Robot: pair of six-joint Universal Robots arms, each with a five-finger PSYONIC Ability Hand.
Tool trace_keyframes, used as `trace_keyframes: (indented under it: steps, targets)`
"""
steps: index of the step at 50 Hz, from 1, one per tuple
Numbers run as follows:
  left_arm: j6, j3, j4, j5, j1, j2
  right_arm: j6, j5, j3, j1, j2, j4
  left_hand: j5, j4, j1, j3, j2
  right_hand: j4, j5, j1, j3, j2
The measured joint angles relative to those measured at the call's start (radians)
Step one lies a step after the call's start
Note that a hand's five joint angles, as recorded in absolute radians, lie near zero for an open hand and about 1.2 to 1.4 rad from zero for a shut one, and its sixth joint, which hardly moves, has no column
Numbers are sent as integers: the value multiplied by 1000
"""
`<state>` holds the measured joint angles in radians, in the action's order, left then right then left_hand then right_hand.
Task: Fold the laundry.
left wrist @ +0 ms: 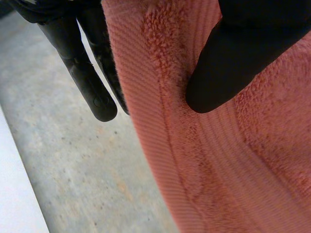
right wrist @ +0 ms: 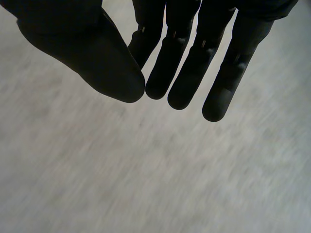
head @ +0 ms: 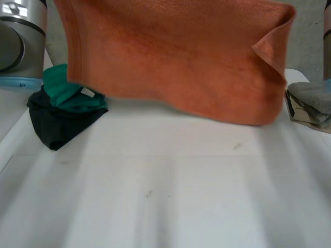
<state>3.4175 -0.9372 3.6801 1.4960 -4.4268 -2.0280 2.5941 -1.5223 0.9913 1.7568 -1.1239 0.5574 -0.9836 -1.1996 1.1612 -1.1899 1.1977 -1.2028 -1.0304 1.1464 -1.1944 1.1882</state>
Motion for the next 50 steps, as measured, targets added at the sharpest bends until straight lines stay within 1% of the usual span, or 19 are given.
trace_keyframes:
  steps: [2, 3, 6, 10, 14, 15, 16, 17, 19, 21, 24, 29, 34, 36, 40, 43, 47, 50]
  targets:
    - [-23, -28, 3, 5, -2, 23, 32, 30, 34, -4, -26, 54, 0, 0, 0, 0, 0, 0, 0, 0, 0, 0]
    - [-34, -51, 0, 7, -3, 38, 63, 63, 68, -9, -47, 84, 0, 0, 0, 0, 0, 0, 0, 0, 0, 0]
    - [-52, -120, -13, 10, -7, 71, 102, 110, 118, -20, -68, 90, 0, 0, 0, 0, 0, 0, 0, 0, 0, 0]
    - [-66, -266, -28, 2, -16, 120, 143, 168, 194, -44, -76, 26, 0, 0, 0, 0, 0, 0, 0, 0, 0, 0]
    - [-69, -370, -30, -14, -21, 148, 157, 193, 244, -65, -65, -52, 0, 0, 0, -1, 1, 23, 23, -5, 18, -16]
    - [-70, -427, -30, -29, -23, 164, 160, 203, 270, -78, -54, -98, 0, 0, 0, -1, 1, 154, 156, -110, 147, -157]
    - [-70, -444, -30, -35, -23, 169, 161, 206, 279, -83, -50, -116, 0, 0, 0, -1, 1, 213, 216, -154, 206, -204]
    - [-70, -478, -29, -48, -23, 180, 163, 210, 296, -91, -41, -150, 0, 0, 0, -1, 1, 398, 408, -345, 392, -394]
    - [-70, -518, -27, -66, -22, 196, 165, 213, 315, -100, -28, -194, 0, 0, 0, -1, 1, 559, 574, -522, 550, -565]
    - [-69, -564, -24, -90, -18, 224, 170, 213, 335, -106, -11, -253, 0, 0, 0, -3, 1, 796, 818, -752, 786, -787]
    - [-69, -599, -23, -108, -11, 258, 179, 212, 346, -106, 5, -306, 0, 0, 0, -3, 1, 953, 969, -899, 951, -944]
    - [-72, -635, -28, -127, 9, 340, 219, 210, 343, -89, 37, -386, 0, 0, 0, -3, 1, 992, 990, -916, 987, -971]
    - [-78, -637, -61, -139, 40, 434, 332, 204, 326, -44, 81, -444, 0, 0, 0, -3, 1, 992, 990, -916, 987, -971]
    - [-81, -625, -93, -147, 61, 479, 411, 198, 319, -8, 105, -461, 0, 0, 0, -3, 1, 992, 990, -916, 987, -971]
    - [-82, -602, -142, -158, 87, 523, 496, 192, 312, 43, 135, -464, 0, 0, 0, -3, 1, 992, 990, -916, 987, -971]
    - [-83, -575, -198, -167, 116, 564, 556, 182, 295, 107, 177, -443, 0, 0, 0, -3, 1, 992, 990, -916, 987, -971]
    - [-84, -556, -251, -172, 147, 607, 573, 154, 247, 176, 243, -402, 0, 0, 0, -3, 1, 992, 990, -916, 987, -971]
    - [-84, -552, -276, -172, 166, 641, 568, 117, 193, 218, 302, -375, 0, 0, 0, -3, 1, 992, 990, -916, 987, -971]
